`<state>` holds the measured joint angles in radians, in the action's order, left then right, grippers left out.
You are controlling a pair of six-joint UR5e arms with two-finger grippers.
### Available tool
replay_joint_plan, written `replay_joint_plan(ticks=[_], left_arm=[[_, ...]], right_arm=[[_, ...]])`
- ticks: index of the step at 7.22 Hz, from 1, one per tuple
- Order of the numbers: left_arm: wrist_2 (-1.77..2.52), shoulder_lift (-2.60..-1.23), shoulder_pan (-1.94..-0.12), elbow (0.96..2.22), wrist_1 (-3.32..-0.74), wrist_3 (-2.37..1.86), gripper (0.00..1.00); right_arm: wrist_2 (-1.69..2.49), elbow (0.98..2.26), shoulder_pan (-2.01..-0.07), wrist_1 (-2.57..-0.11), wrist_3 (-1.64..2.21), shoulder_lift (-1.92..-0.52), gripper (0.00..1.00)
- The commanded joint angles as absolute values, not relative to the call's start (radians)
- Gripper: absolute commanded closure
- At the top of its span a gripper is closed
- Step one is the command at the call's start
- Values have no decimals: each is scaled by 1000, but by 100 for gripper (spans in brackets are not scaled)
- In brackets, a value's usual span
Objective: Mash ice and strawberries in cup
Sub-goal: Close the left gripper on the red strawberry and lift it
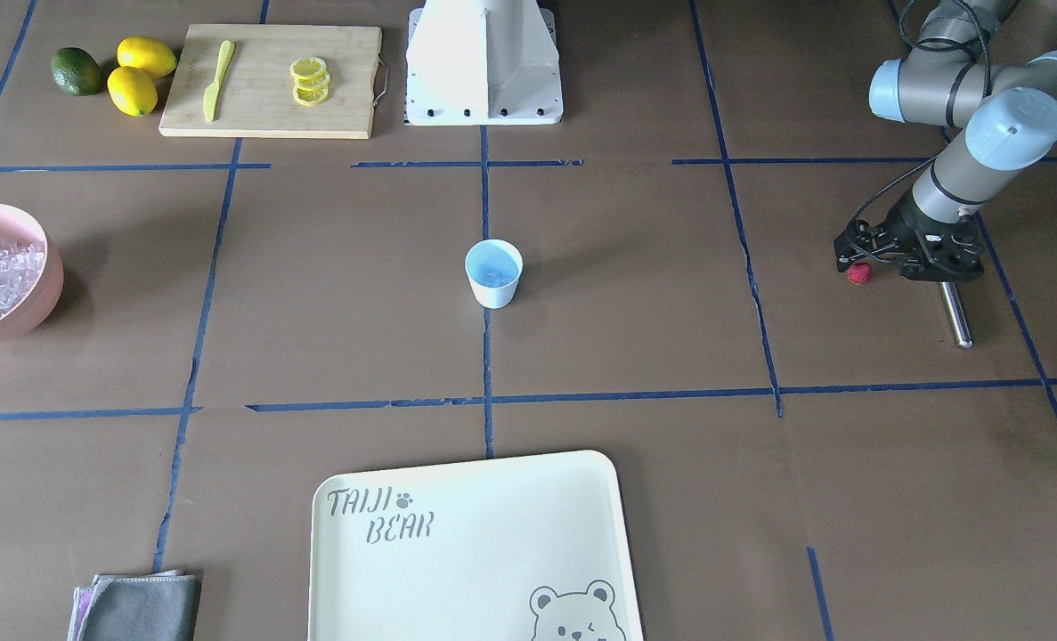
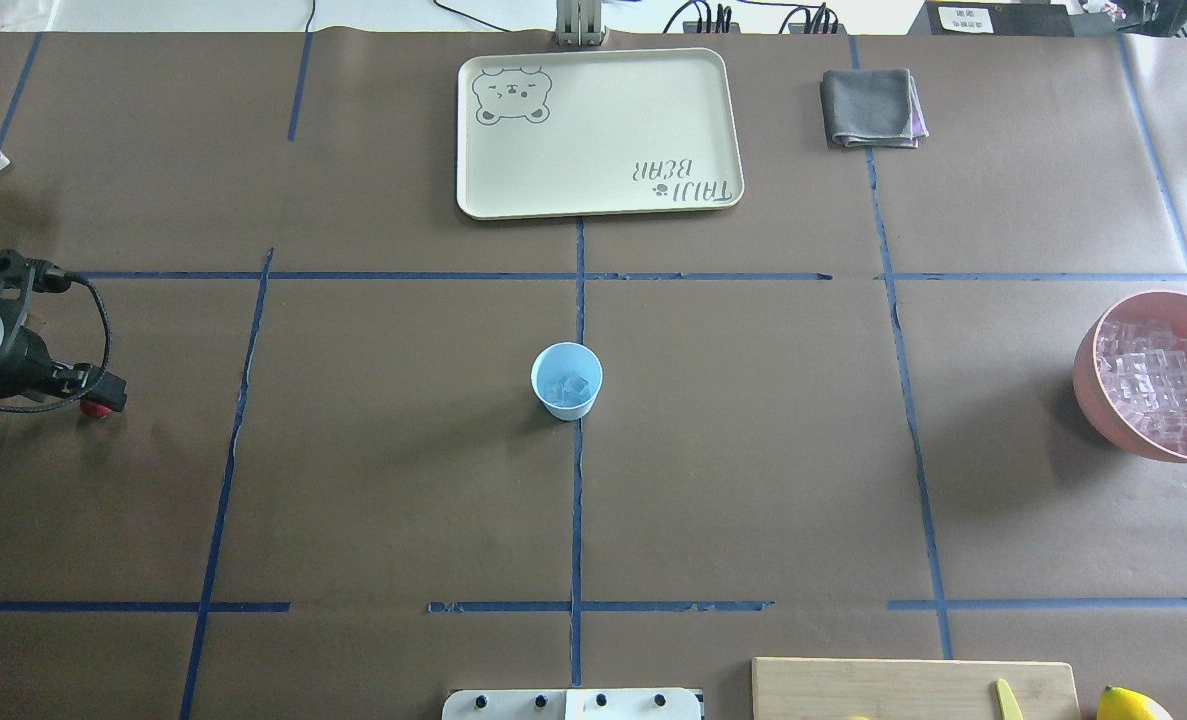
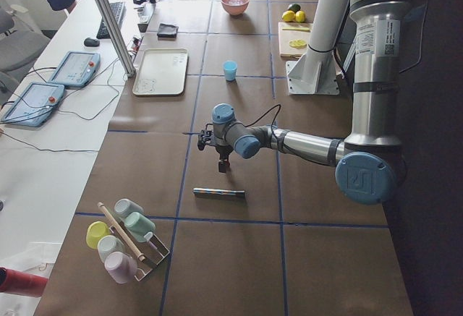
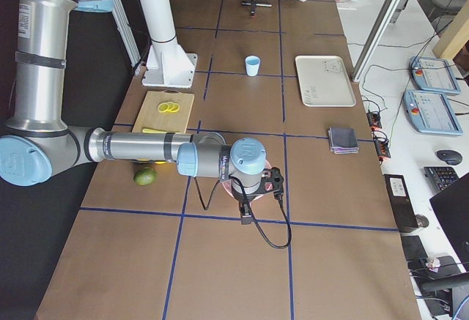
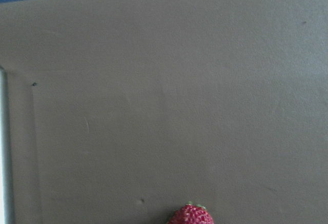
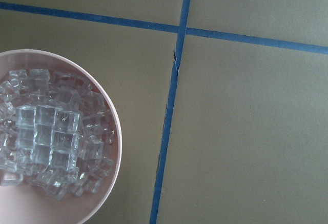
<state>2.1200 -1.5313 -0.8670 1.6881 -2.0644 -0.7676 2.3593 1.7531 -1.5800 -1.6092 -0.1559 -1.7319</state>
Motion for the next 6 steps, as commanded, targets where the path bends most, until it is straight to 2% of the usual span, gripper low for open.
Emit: replay_joint_plan(ticks=[1, 2, 3, 4, 6], left_arm=[[2120, -1532, -842, 1681, -2063, -772, 0], [2120, -1535, -842, 1678, -2062, -772, 0], [2120, -1537, -842, 1671, -2062, -773, 11], [2118, -1545, -842, 1667, -2059, -773, 50], [2118, -1548, -842, 1667, -2056, -766, 85]], right_arm=[[2359, 1753, -1580, -1609, -156, -1735, 0], [2359, 1753, -1580, -1609, -156, -1735, 0], [2359, 1753, -1580, -1609, -156, -1733, 0], [2359, 1753, -1580, -1609, -161, -1733, 0], [2359, 1753, -1582, -1609, -160, -1730, 0]])
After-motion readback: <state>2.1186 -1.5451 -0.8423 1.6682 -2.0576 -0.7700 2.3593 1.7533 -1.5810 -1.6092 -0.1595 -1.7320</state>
